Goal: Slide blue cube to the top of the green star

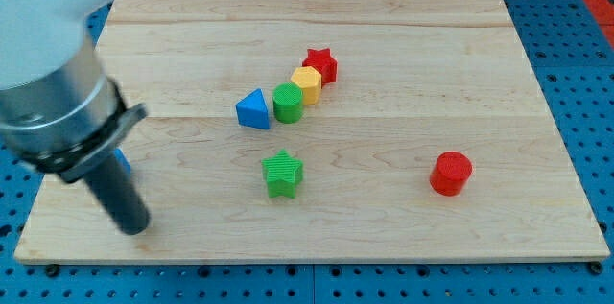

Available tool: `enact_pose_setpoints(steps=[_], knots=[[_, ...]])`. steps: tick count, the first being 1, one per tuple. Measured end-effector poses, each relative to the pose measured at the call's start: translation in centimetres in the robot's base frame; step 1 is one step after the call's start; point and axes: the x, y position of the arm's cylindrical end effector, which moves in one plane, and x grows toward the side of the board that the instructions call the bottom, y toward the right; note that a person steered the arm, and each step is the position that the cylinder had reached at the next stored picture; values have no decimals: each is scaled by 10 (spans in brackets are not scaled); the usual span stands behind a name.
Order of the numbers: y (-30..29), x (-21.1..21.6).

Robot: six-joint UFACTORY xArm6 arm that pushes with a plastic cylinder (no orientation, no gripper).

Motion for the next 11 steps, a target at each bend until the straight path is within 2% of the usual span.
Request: enact_pose_setpoints(steps=[1, 2, 3, 4, 6, 7, 10, 11], knots=[[-43, -6], [-83, -34], [-76, -73], [-41, -80], [-29, -28], [-14, -28], [4, -85], [46, -93]])
